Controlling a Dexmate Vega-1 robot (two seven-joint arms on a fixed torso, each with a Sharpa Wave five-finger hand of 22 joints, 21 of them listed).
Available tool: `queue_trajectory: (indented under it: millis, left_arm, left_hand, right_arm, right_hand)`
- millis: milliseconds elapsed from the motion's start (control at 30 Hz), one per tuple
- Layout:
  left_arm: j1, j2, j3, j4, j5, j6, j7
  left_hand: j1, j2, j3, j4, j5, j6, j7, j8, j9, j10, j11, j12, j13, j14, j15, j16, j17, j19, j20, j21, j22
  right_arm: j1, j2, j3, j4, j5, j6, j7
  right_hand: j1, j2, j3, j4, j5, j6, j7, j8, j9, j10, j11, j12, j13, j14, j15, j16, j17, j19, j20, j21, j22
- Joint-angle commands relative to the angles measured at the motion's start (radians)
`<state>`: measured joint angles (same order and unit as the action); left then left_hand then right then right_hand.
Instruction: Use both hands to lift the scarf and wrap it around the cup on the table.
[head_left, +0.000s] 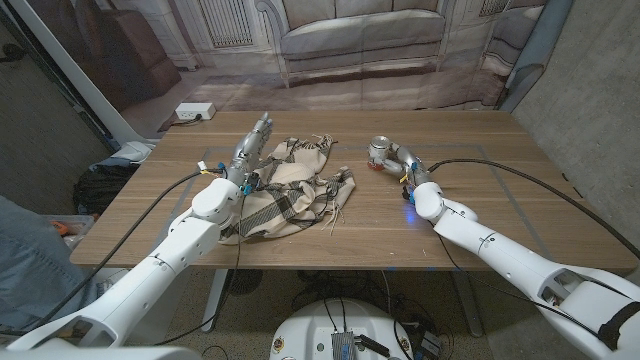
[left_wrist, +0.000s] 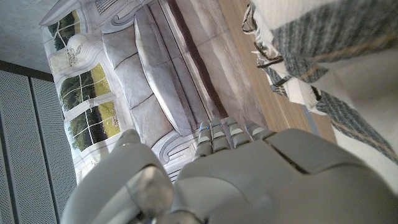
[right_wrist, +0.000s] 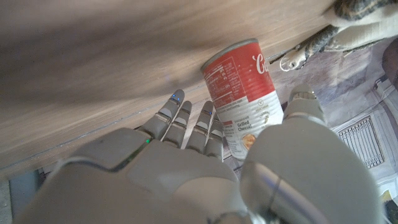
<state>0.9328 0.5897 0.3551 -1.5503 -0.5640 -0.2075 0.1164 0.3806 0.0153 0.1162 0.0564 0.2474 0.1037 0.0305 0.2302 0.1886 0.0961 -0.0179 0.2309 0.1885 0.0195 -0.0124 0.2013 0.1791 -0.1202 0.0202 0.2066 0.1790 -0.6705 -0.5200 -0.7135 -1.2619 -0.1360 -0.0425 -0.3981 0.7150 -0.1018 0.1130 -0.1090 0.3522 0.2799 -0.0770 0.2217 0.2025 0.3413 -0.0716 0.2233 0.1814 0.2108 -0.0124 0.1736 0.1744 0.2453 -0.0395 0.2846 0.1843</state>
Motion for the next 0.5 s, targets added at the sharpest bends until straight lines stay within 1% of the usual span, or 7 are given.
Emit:
queue_trajectory:
  millis: [33, 233, 267, 400, 467, 500]
  left_arm:
    - [-0.013, -0.008, 0.012, 0.012, 0.003, -0.001, -0.008]
    - [-0.01, -0.008, 0.011, 0.01, 0.001, 0.002, -0.004]
    - [-0.009, -0.008, 0.011, 0.01, 0.0, 0.003, -0.004]
    - [-0.007, -0.009, 0.01, 0.01, -0.002, -0.001, -0.004]
    - [-0.006, -0.009, 0.009, 0.008, -0.002, -0.001, -0.004]
    - [-0.005, -0.009, 0.009, 0.008, -0.003, -0.001, -0.003]
  left_hand:
    - [-0.001, 0.005, -0.002, 0.003, -0.002, 0.009, -0.001, -0.004, 0.002, 0.01, 0.0, -0.005, 0.003, 0.006, 0.001, -0.005, 0.003, -0.002, 0.006, 0.0, 0.005]
    - [0.0, 0.007, -0.002, 0.003, -0.003, 0.012, 0.0, -0.004, 0.002, 0.012, 0.0, -0.005, 0.003, 0.006, 0.001, -0.006, 0.003, -0.003, 0.006, -0.001, 0.005]
    - [0.0, 0.007, -0.002, 0.003, -0.003, 0.013, 0.0, -0.004, 0.002, 0.012, 0.001, -0.006, 0.003, 0.006, 0.002, -0.006, 0.003, -0.003, 0.007, -0.001, 0.005]
    - [0.001, 0.008, -0.002, 0.003, -0.004, 0.011, -0.001, -0.005, 0.002, 0.012, 0.0, -0.006, 0.003, 0.006, 0.001, -0.006, 0.003, -0.003, 0.007, -0.001, 0.005]
    - [0.001, 0.008, -0.002, 0.003, -0.004, 0.011, -0.001, -0.005, 0.002, 0.012, 0.001, -0.006, 0.003, 0.006, 0.001, -0.006, 0.003, -0.004, 0.008, -0.001, 0.005]
    - [0.001, 0.009, -0.002, 0.003, -0.005, 0.012, 0.0, -0.005, 0.002, 0.012, 0.002, -0.007, 0.003, 0.006, 0.001, -0.007, 0.003, -0.003, 0.008, -0.001, 0.005]
  right_arm:
    - [0.009, 0.004, -0.024, 0.015, -0.035, -0.037, -0.019]
    - [0.021, 0.03, -0.034, 0.053, -0.039, -0.033, -0.04]
    - [0.024, 0.033, -0.038, 0.059, -0.041, -0.032, -0.04]
    - [0.037, 0.049, -0.049, 0.086, -0.042, -0.031, -0.042]
    - [0.041, 0.058, -0.052, 0.1, -0.039, -0.028, -0.043]
    - [0.043, 0.062, -0.055, 0.108, -0.041, -0.024, -0.049]
  right_hand:
    - [-0.005, 0.002, -0.002, 0.002, 0.007, 0.0, 0.001, -0.002, 0.004, -0.006, -0.004, -0.003, 0.002, -0.005, 0.001, -0.001, 0.005, -0.004, 0.001, -0.005, 0.002]
    - [-0.005, 0.004, -0.005, 0.003, 0.008, -0.002, -0.006, -0.004, 0.004, 0.009, -0.012, 0.003, 0.002, 0.005, -0.001, 0.006, 0.005, 0.002, 0.001, -0.005, 0.002]
    - [-0.006, 0.006, -0.005, 0.004, 0.009, 0.004, -0.012, -0.002, 0.004, 0.017, -0.014, 0.006, 0.003, 0.01, -0.002, 0.009, 0.005, 0.006, -0.001, -0.005, 0.002]
    - [-0.001, 0.009, -0.007, 0.003, 0.011, 0.012, -0.016, 0.0, 0.005, 0.047, -0.026, 0.016, 0.004, 0.023, -0.004, 0.013, 0.005, 0.013, 0.0, -0.007, 0.002]
    - [-0.002, 0.009, -0.008, 0.003, 0.011, 0.018, -0.02, 0.002, 0.005, 0.053, -0.025, 0.019, 0.004, 0.027, -0.004, 0.015, 0.005, 0.016, 0.001, -0.007, 0.002]
    - [-0.002, 0.01, -0.009, 0.004, 0.012, 0.025, -0.021, 0.004, 0.005, 0.06, -0.029, 0.021, 0.005, 0.034, -0.005, 0.017, 0.005, 0.021, 0.0, -0.006, 0.002]
